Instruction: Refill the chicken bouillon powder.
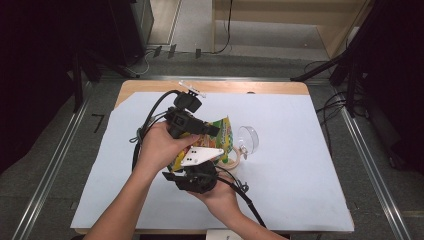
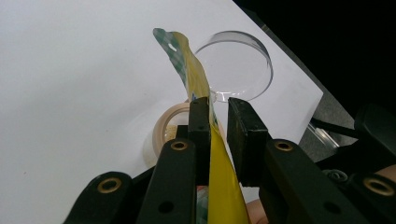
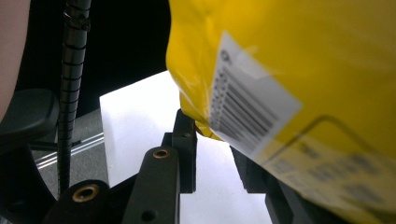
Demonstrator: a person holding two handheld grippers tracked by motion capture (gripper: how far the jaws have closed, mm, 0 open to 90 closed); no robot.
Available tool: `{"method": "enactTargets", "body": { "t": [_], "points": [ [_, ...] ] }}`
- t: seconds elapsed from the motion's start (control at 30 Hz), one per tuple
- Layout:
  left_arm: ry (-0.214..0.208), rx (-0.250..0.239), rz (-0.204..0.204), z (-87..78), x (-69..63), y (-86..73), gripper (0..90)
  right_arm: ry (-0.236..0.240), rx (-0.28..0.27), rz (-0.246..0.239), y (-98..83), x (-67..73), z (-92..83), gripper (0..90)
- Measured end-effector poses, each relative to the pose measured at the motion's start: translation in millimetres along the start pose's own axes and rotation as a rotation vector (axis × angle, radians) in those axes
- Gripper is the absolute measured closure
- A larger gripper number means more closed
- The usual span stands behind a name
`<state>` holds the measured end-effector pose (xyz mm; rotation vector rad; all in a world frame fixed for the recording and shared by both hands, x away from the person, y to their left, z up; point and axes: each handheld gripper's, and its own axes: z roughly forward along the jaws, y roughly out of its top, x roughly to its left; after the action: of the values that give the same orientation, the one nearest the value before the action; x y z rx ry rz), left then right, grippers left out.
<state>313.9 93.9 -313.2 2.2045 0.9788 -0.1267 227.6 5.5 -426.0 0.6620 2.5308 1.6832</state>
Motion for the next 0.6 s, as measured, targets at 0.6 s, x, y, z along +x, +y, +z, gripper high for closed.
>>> {"method": "enactTargets", "body": {
  "t": [0.6],
  "points": [
    [-0.004, -0.004, 0.0, 2.0, 0.2, -1.0, 80.0, 0.003, 0.012, -0.001, -1.9, -0.2, -2.1, 72.9]
  ]
}}
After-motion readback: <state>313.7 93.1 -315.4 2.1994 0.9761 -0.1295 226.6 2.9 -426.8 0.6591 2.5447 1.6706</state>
